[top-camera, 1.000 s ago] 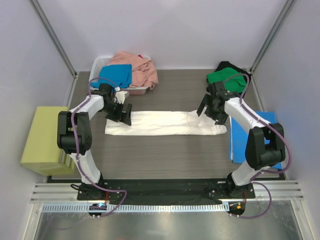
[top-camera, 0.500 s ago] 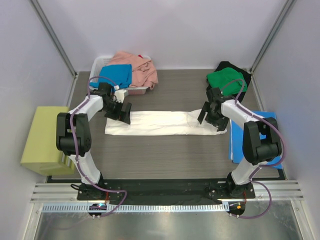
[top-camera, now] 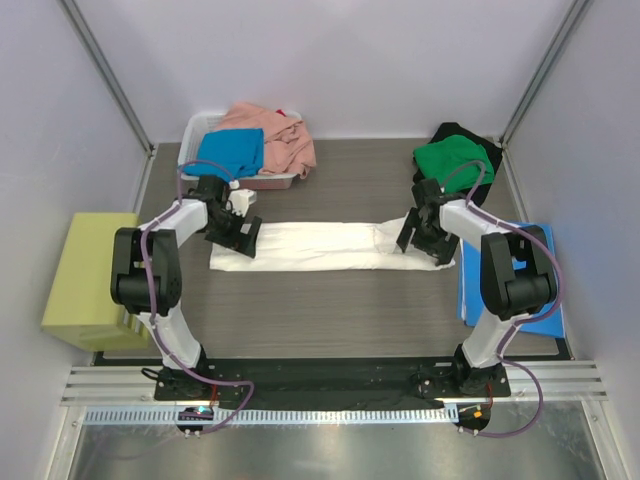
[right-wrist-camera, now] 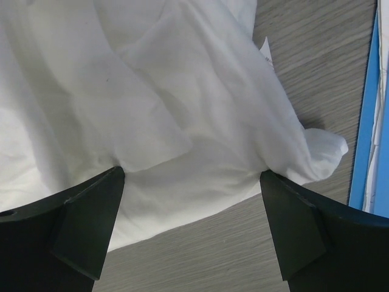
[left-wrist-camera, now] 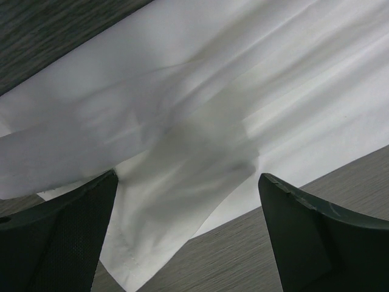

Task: Fold and stack the t-shirts
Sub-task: Fold the tshirt

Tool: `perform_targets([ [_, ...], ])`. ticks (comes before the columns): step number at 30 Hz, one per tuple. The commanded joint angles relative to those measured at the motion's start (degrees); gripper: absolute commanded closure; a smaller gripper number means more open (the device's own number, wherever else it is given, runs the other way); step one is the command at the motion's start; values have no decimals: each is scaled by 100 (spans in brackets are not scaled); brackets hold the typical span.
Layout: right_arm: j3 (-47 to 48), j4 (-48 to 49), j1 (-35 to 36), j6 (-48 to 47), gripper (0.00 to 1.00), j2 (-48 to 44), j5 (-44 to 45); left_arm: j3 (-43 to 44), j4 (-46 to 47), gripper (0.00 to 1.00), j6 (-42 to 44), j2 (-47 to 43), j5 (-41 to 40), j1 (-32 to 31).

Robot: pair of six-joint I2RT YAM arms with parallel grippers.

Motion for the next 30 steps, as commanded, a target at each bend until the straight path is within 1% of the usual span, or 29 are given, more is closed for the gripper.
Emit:
perform_targets([
  [1,140,226,-68,-65,0,251,207,-334,7,0,170,-251,-209,21],
  [9,483,305,-85,-109,0,699,110,-720,-195,0,301,-664,-324,21],
  [12,817,314,-85,-171,0,1015,5,-800,-344,0,310,-927,-245,21],
  [15,1447,270,-76,-267,0,1472,-267,-817,-678,0,302,-1252,-69,12],
  [17,1704,244,-76,-294,0,1805,-486,-826,-793,0,310,-1490,1,21],
  [18,1966,235,-76,-329,0,1920,-539,-844,-854,0,310,-1569,19,12],
  [20,2205,182,-85,-355,0,2097,-610,-879,-942,0,310,-1727,107,21],
  [24,2785,138,-68,-417,0,2448,-829,-940,-1039,0,284,-1763,292,21],
  [27,2961,120,-50,-461,0,2510,-900,-1055,-899,0,249,-1623,257,21],
  [30,2945,112,3,-470,0,2484,-918,-1037,-707,0,205,-1526,186,12],
])
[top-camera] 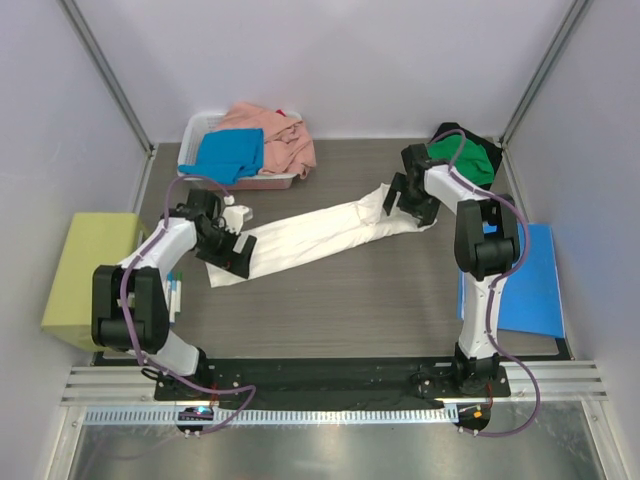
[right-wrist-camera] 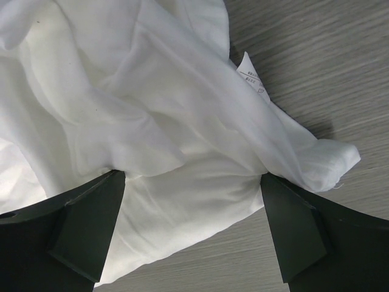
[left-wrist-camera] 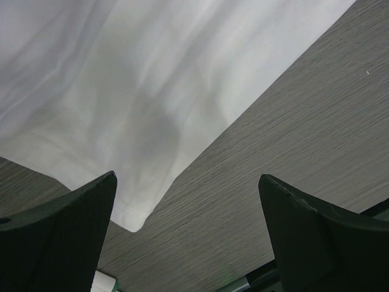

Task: Fold and stack the t-shirts
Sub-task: Fold the tshirt

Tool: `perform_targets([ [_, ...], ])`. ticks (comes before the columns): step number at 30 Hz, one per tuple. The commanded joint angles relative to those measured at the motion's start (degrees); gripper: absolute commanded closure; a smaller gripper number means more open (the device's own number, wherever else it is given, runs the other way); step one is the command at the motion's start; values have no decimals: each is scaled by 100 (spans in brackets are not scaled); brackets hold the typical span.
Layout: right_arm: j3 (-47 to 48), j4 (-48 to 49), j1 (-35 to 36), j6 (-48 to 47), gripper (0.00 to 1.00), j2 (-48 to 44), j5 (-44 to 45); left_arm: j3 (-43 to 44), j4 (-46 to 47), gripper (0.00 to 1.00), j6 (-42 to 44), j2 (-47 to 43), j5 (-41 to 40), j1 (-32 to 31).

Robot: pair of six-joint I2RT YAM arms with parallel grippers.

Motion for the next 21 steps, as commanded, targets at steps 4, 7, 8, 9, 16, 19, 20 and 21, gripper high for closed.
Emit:
perform_targets([
  [4,-96,343,110,-13,0,233,-476,345,457,0,-248,409,-4,19],
  [7,-132,361,180,-4,0,242,-476,785,588,0,-266,787,-250,19],
  [8,-132,370,198,5,0,250,-477,873,641,0,-266,884,-311,19],
  [9,-132,361,207,13,0,250,-468,1021,642,0,-249,954,-382,19],
  [16,-18,317,198,5,0,250,-468,883,808,0,-205,1245,-531,10],
  [19,18,291,207,-4,0,224,-441,663,958,0,-99,1245,-759,10],
  [20,79,291,207,-13,0,224,-407,619,993,0,-90,1271,-821,10],
  [21,114,282,207,-13,0,241,-389,532,1011,0,-47,1280,-857,10],
])
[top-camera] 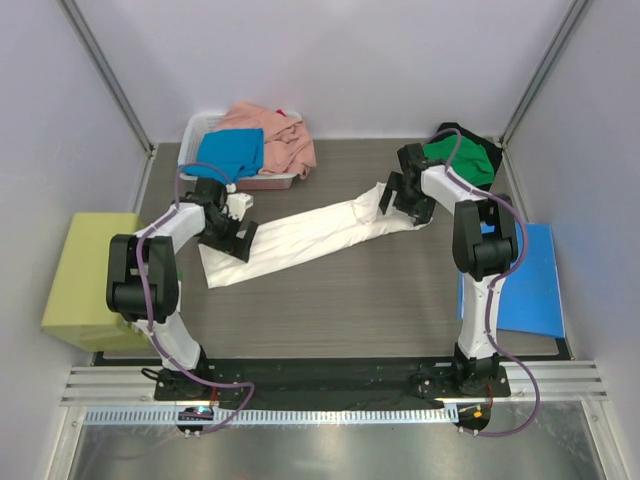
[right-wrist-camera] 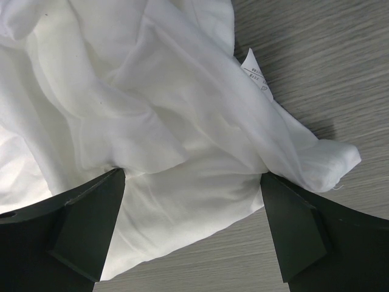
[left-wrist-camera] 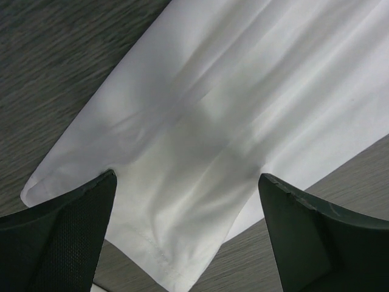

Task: Fold and stack the t-shirts
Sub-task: Fold the tshirt

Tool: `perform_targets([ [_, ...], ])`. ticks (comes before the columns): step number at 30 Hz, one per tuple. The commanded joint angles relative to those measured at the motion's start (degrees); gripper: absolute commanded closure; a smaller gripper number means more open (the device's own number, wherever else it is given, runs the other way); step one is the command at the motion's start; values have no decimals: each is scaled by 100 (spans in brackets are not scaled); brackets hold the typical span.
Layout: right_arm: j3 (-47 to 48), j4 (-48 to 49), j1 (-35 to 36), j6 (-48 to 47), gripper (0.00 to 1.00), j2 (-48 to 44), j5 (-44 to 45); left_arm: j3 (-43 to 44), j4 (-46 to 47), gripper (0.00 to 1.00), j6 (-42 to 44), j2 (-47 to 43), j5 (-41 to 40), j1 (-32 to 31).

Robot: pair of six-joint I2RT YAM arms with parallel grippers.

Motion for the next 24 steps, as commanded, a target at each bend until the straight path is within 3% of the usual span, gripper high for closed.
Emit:
perform_targets([
  [1,123,99,80,24,0,246,-297,-249,270,0,128,41,-319,6],
  [13,1836,-604,71,-99,0,1256,-324,-592,112,0,6,-267,-381,-635],
  [24,3032,-1044,27,-117,0,1951,-244,-601,-573,0,-311,173,489,-1673],
])
